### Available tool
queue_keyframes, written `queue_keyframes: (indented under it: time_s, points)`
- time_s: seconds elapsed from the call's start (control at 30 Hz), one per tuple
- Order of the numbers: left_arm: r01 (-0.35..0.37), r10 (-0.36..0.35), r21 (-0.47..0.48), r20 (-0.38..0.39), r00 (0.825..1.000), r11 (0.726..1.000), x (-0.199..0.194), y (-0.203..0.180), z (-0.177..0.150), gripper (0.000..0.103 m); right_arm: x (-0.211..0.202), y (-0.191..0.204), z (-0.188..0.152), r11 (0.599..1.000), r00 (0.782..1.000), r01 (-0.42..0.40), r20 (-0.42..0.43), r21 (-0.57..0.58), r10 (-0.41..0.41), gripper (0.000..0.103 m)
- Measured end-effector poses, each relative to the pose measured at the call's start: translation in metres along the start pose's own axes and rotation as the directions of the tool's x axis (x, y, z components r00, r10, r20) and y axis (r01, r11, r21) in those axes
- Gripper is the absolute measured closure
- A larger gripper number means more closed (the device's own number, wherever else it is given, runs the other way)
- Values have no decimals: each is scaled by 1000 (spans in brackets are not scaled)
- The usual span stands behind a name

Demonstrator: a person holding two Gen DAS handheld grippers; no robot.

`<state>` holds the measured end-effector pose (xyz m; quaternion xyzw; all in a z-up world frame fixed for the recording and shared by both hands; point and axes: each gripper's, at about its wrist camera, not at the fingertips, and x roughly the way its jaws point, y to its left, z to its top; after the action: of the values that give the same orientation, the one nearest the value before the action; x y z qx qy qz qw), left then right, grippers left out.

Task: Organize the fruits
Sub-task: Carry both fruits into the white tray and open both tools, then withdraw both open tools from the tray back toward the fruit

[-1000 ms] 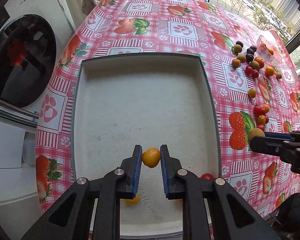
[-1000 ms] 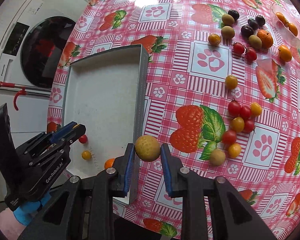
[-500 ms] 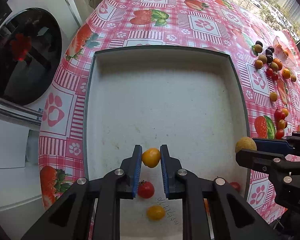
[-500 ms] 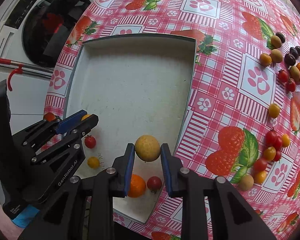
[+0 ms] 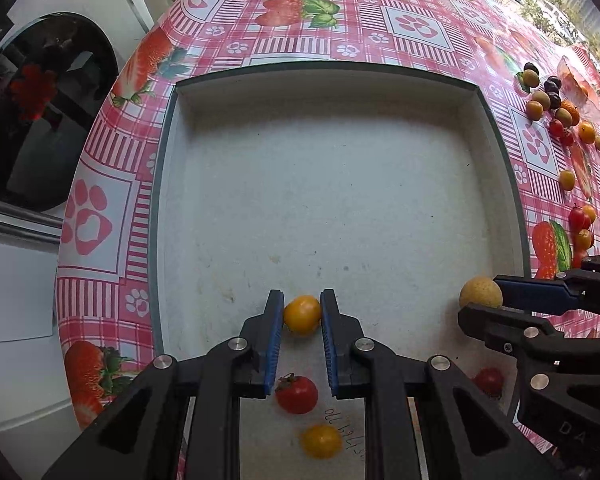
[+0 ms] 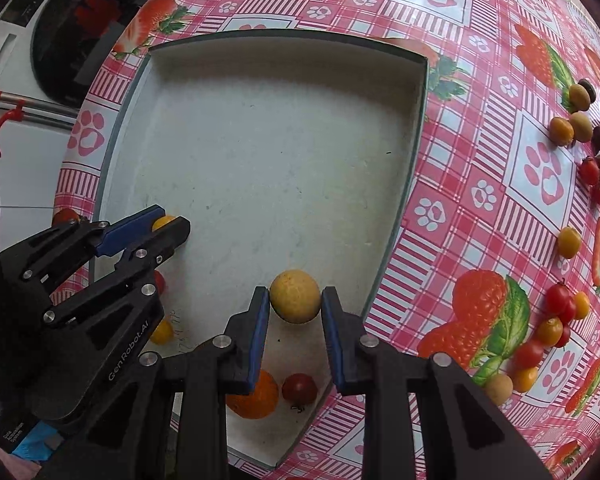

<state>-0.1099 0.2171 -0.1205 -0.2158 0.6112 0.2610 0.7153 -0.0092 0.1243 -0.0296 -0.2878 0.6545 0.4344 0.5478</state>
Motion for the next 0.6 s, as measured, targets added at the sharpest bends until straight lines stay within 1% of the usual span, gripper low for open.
queue_keyframes:
  time_s: [0.23, 0.27, 0.3, 0.33, 0.37, 0.4, 0.47, 0.53, 0.6]
  points:
    - [-5, 5, 5, -16, 1000, 1000, 3, -3, 1, 82, 15, 12, -3, 1000, 1000, 5, -26, -16, -5, 74]
    - [-11, 11, 6, -19, 1000, 1000, 3, -3, 3, 78, 16, 13, -3, 1000, 1000, 3, -29, -18, -4, 74]
    - [-19, 19, 7, -21, 1000, 1000, 3, -4, 3, 51, 17, 14, -2, 1000, 1000, 2, -31, -19, -2, 74]
    - [-50, 50, 0, -9, 999, 999, 1, -2, 4, 32, 17, 14, -2, 1000, 1000, 1, -31, -18, -1, 74]
    - [-80, 80, -8, 9, 997, 997, -2, -1, 4, 27, 18, 13, -4, 1000, 1000, 5, -29, -17, -6, 73]
    - [-74, 74, -17, 19, 997, 997, -4, 1, 4, 24, 16, 12, -4, 1000, 1000, -8, -26, -13, 7, 72]
    - [-52, 52, -29, 5, 999, 998, -5, 4, 5, 24, 13, 11, -5, 1000, 1000, -19, -20, -8, 18, 70]
    - [-77, 77, -23, -1, 997, 997, -6, 5, 5, 24, 10, 12, -5, 1000, 1000, -24, -12, -9, 24, 64]
    - [-85, 84, -35, -11, 996, 996, -7, 7, 6, 24, 6, 13, -6, 1000, 1000, -20, -3, -8, 20, 50]
